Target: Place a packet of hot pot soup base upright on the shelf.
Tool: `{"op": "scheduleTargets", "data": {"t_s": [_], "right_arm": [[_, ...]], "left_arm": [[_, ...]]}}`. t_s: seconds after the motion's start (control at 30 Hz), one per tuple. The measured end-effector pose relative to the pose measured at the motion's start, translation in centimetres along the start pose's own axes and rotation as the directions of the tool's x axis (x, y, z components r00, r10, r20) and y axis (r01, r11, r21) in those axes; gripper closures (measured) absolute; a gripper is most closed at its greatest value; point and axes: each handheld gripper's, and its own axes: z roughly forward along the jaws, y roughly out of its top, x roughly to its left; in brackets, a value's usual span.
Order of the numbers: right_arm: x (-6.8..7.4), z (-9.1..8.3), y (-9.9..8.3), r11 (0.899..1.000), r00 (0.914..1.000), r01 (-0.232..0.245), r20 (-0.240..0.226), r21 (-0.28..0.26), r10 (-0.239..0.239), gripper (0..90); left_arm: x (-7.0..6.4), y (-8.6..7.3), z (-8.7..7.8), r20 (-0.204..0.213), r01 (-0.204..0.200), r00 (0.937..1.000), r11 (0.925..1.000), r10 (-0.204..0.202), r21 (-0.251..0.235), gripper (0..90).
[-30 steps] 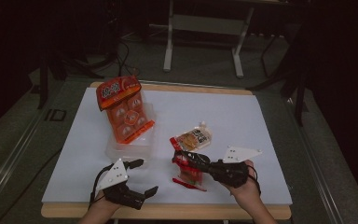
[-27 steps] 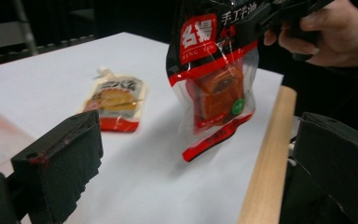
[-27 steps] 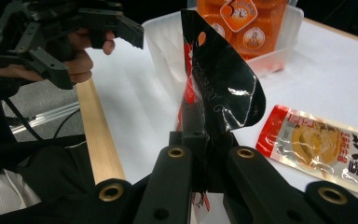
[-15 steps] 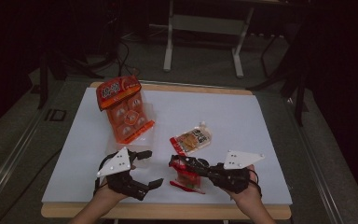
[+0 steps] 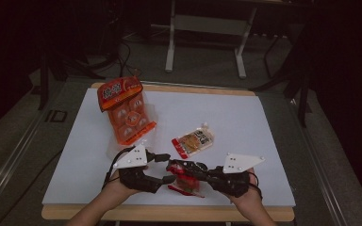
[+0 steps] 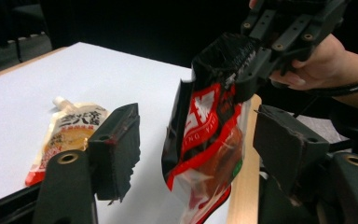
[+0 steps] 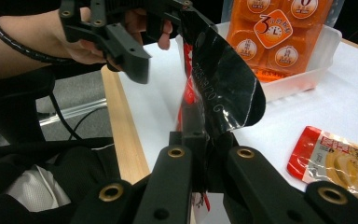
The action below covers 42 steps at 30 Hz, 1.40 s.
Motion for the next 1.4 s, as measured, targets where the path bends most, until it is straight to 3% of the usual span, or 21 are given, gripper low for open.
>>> {"op": "scheduleTargets", "data": {"t_s": [0.1,0.3,0.43,0.57,0.73,1.2,1.3,1.4], "right_arm": [[0.0,0.1,-0.1,1.000,1.0000,-0.001,-0.003,0.005,0.001,90.0],[-0.1,0.3,-0.3,1.000,1.0000,-0.004,-0.007,0.010,0.005,90.0],[-0.2,0.4,-0.3,1.000,1.0000,-0.005,-0.005,0.016,0.005,90.0],[-0.2,0.4,-0.4,1.000,1.0000,-0.008,-0.005,0.015,0.008,90.0],[-0.3,0.2,-0.4,1.000,0.9999,-0.012,-0.009,0.006,0.012,90.0],[-0.4,0.1,0.1,1.000,0.9999,-0.011,-0.009,-0.013,0.011,85.7],[-0.4,0.1,0.2,1.000,0.9999,-0.014,-0.007,-0.018,0.013,81.1],[-0.6,0.1,0.2,1.000,0.9998,-0.018,0.010,-0.024,0.018,57.1]], "left_arm": [[0.1,0.2,0.1,0.013,0.003,0.9999,1.0000,-0.003,-0.004,46.0],[0.2,0.2,0.4,-0.028,-0.029,0.9992,0.9991,0.030,0.032,58.0],[0.3,0.1,0.4,-0.035,-0.033,0.9988,0.9985,0.035,0.043,75.6],[0.6,0.0,0.4,0.002,-0.015,0.9999,0.9989,0.014,0.045,84.8],[0.8,0.1,0.3,0.029,0.002,0.9996,0.9997,-0.002,0.026,87.0],[0.6,1.2,-0.4,0.019,-0.042,0.9989,0.9991,0.042,0.009,88.6],[0.6,1.5,-0.6,0.011,-0.047,0.9988,0.9989,0.047,0.008,88.6],[1.0,1.9,-1.5,-0.016,-0.051,0.9986,0.9985,0.051,-0.019,88.5]]}}
